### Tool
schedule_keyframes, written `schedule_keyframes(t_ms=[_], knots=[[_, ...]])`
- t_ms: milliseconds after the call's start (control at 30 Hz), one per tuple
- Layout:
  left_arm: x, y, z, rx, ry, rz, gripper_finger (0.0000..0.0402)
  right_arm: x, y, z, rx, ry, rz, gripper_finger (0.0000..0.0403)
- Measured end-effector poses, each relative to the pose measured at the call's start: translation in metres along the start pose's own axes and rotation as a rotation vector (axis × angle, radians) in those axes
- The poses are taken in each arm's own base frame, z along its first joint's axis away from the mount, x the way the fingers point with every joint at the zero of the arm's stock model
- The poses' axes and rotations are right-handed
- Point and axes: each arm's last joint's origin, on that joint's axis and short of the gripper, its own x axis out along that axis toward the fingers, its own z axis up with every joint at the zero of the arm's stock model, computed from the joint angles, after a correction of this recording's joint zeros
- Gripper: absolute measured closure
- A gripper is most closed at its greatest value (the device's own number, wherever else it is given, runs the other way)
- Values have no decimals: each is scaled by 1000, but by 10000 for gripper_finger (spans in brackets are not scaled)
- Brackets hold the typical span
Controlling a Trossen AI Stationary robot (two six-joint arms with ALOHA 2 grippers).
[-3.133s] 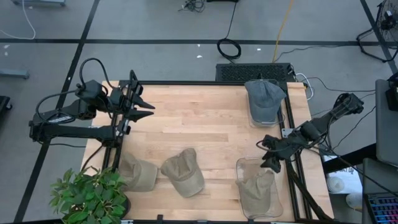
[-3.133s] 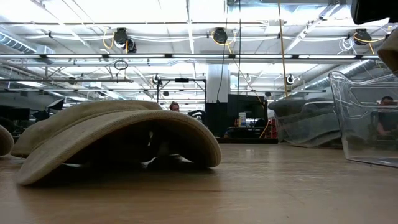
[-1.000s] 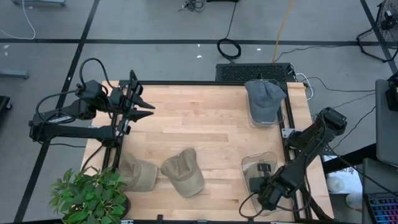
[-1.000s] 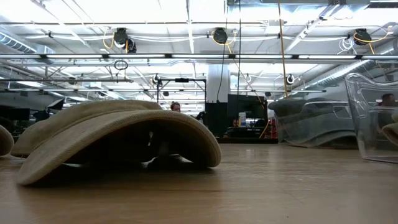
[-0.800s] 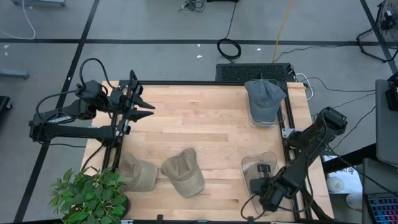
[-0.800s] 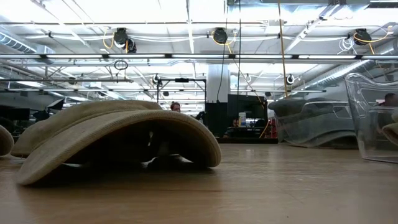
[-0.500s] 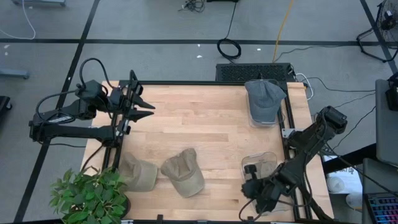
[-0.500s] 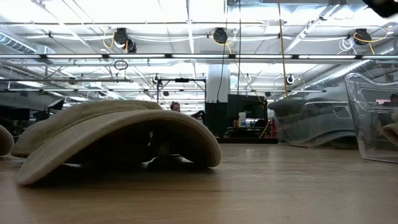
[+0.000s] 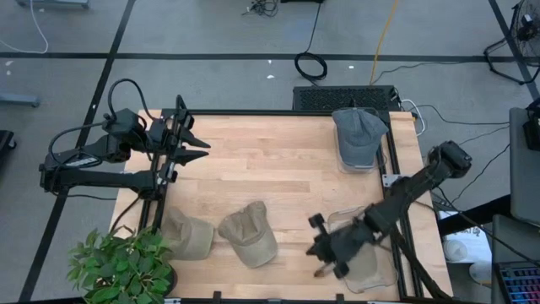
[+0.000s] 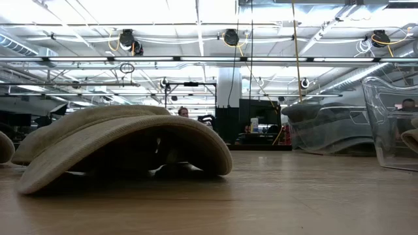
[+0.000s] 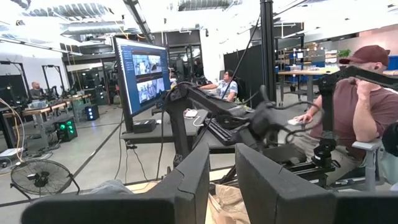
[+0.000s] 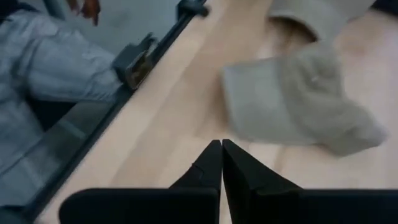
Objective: Pick & Place hat
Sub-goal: Put the left brown and blue cap into the bottom transparent bin
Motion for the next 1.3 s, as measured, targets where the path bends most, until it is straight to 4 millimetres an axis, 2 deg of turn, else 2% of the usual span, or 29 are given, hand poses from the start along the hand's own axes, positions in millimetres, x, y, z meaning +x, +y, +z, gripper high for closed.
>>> schedule_keyframes(t_ms=[133, 300, 433, 600, 767, 933, 1100, 1300], knots=[[0, 0, 0, 0, 0, 0, 314, -7, -37, -2, -19, -101, -19, 403], [0, 0, 0, 0, 0, 0, 314, -31, -85, -21, 32, -232, -148, 403], [0, 0, 0, 0, 0, 0, 314, -54, -106, -42, 84, -356, -245, 403], [0, 0, 0, 0, 0, 0, 314, -73, -111, -63, 30, -541, -329, 403], [0, 0, 0, 0, 0, 0, 314, -80, -109, -78, -52, -714, -399, 403], [0, 0, 0, 0, 0, 0, 314, -76, -108, -90, -135, -726, -447, 403], [0, 0, 3, 4, -27, -1, 314, -77, -108, -90, -144, -731, -453, 403], [2, 0, -2, -69, 11, -2, 314, -75, -108, -92, -151, -706, -449, 403]])
